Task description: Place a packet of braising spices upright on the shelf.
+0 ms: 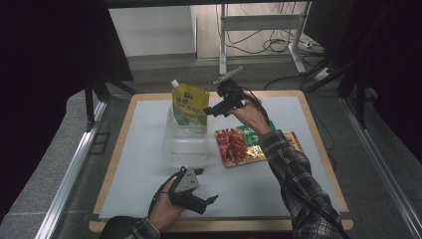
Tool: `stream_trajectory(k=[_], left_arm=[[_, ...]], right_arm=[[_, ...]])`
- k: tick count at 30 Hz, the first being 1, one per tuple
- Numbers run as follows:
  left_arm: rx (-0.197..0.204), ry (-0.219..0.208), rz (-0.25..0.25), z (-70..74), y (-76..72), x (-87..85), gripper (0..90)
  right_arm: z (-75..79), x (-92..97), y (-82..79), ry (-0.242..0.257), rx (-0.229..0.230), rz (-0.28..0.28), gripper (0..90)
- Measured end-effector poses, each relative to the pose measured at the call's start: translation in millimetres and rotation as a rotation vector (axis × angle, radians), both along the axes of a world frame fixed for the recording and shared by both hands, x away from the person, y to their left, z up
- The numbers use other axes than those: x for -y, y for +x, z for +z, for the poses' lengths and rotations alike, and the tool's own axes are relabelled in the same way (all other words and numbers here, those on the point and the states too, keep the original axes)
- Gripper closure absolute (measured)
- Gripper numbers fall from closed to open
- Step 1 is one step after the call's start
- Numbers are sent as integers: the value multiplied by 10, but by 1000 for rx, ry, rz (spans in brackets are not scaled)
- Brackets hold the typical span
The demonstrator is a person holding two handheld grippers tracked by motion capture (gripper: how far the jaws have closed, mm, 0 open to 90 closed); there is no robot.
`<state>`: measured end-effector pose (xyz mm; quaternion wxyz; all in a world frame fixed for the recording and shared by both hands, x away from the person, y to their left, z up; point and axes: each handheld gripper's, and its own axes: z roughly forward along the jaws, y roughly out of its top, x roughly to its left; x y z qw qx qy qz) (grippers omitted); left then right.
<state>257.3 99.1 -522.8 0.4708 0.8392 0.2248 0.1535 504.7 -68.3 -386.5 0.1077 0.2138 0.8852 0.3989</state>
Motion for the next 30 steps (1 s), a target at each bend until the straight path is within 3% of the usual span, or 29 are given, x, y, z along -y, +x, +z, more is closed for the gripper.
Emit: stream_trajectory(k=[10, 16, 23, 30], left_arm=[[1, 0, -7, -2, -5, 7, 42], [0, -1, -8, -4, -1, 8, 42], [1, 0, -9, -9, -8, 24, 42], [2, 5, -6, -10, -7, 23, 42]], right_arm=[[-28, 204, -138, 14, 30, -12, 0], [-97, 371, -226, 35, 26, -28, 0], [-215, 526, -316, 15, 11, -49, 4], [-287, 680, -413, 51, 10, -73, 6]])
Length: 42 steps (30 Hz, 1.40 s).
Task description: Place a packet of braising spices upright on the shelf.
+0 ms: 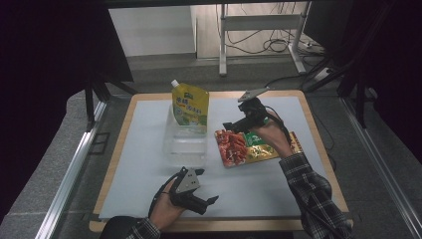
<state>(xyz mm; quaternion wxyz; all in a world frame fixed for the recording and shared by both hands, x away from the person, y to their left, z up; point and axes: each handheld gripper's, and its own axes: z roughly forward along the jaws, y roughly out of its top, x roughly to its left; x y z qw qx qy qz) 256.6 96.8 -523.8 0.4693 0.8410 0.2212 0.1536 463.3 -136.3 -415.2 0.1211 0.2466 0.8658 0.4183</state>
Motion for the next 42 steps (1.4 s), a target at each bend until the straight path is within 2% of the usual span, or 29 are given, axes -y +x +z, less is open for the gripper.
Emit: stream_trajectory(k=[9, 14, 17, 22, 29, 32, 38, 42], left_arm=[[5, 5, -5, -7, -9, 24, 43], [9, 8, -7, -6, -13, 33, 44], [11, 9, -4, -4, -11, 26, 44], [14, 9, -6, 4, -10, 11, 45], [16, 18, -16, -2, -22, 37, 45], [18, 21, -18, -1, -17, 33, 45], [16, 12, -12, 0, -14, 23, 45], [17, 17, -15, -3, -15, 29, 45]], right_arm=[[-149, 242, -119, 23, -15, -29, 12], [-235, 350, -154, 20, -4, -47, 12], [-233, 394, -151, 5, -3, -51, 9], [-232, 487, -160, 22, -3, -65, 10], [-310, 616, -127, -1, -11, -103, 20], [-346, 711, -82, 15, -35, -114, 36], [-419, 884, -17, 14, -50, -156, 37], [-491, 991, 37, -23, -61, -196, 38]])
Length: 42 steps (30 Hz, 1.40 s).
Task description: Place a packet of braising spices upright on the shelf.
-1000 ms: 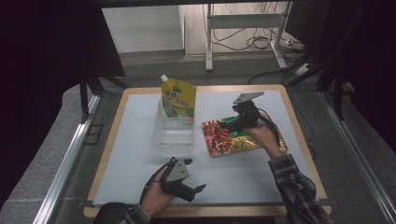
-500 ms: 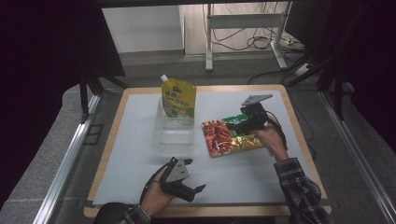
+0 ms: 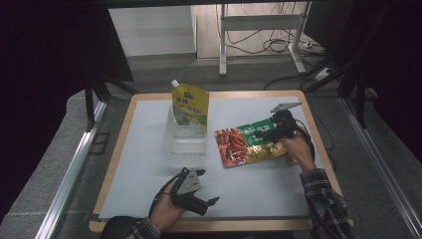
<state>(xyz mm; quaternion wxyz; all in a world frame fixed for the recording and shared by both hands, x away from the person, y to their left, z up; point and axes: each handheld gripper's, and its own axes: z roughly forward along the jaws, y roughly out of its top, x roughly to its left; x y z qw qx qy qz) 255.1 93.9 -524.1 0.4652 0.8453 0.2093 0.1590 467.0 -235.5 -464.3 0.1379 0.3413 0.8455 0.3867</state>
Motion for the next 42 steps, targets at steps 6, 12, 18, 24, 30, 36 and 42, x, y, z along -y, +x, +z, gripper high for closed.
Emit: stream_trajectory(k=[6, 12, 18, 24, 30, 36, 42], left_arm=[[1, 4, -2, -1, -2, 4, 45], [3, 8, -7, -2, -7, 9, 45], [8, 6, -9, 1, -11, 10, 45], [12, 6, -11, 4, -16, 14, 45], [15, 6, -14, 6, -18, 13, 45], [15, 5, -15, 8, -19, 13, 44], [15, 4, -16, 8, -22, 19, 44]], right_arm=[[-146, 172, 93, -9, -39, -49, 42], [-298, 271, 161, -17, -94, -86, 43], [-371, 310, 196, -15, -134, -97, 43], [-424, 304, 214, -33, -176, -103, 43], [-459, 287, 221, -38, -202, -91, 43], [-452, 244, 210, -25, -211, -64, 43], [-394, 192, 183, 22, -235, -40, 56]])
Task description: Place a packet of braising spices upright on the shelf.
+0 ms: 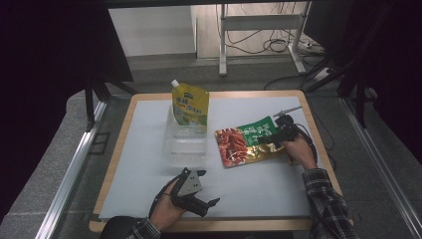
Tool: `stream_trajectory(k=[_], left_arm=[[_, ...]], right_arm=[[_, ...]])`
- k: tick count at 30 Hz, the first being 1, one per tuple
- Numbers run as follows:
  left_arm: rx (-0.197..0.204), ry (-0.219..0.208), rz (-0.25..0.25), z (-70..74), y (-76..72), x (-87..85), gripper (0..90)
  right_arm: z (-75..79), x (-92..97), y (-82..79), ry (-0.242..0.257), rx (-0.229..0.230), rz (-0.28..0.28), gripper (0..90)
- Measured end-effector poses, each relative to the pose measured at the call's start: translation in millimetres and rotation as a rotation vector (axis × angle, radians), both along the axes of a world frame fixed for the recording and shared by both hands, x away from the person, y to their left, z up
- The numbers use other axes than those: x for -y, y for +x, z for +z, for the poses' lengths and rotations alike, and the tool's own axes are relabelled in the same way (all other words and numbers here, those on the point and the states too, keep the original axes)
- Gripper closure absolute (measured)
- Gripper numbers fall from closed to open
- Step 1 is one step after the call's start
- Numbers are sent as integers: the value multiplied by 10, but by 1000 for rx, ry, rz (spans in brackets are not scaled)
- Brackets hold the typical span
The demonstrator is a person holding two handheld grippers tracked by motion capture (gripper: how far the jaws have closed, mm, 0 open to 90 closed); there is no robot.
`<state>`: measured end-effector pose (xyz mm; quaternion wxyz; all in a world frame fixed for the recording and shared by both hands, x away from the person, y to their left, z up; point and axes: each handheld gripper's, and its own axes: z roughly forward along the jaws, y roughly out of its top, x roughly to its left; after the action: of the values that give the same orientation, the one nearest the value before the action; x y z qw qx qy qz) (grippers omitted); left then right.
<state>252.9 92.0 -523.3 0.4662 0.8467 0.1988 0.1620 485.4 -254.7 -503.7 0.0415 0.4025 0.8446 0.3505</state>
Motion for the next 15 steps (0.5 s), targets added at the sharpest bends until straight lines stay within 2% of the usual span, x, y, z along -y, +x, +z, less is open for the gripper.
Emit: stream_trajectory(k=[3, 7, 10, 13, 15], left_arm=[[0, 2, -1, -1, -2, 4, 45], [3, 5, -1, -2, -3, 7, 45], [5, 8, -1, -1, -4, 8, 45], [5, 10, -2, -2, -3, 10, 46], [7, 16, -2, -4, -5, 12, 47]], right_arm=[[22, -23, -17, 30, -26, 21, 56], [32, -19, -8, 63, -59, 16, 60], [26, -18, -13, 36, -72, 2, 124], [31, -13, -32, -22, -61, -35, 335], [43, -10, -42, -42, -55, -57, 469]])
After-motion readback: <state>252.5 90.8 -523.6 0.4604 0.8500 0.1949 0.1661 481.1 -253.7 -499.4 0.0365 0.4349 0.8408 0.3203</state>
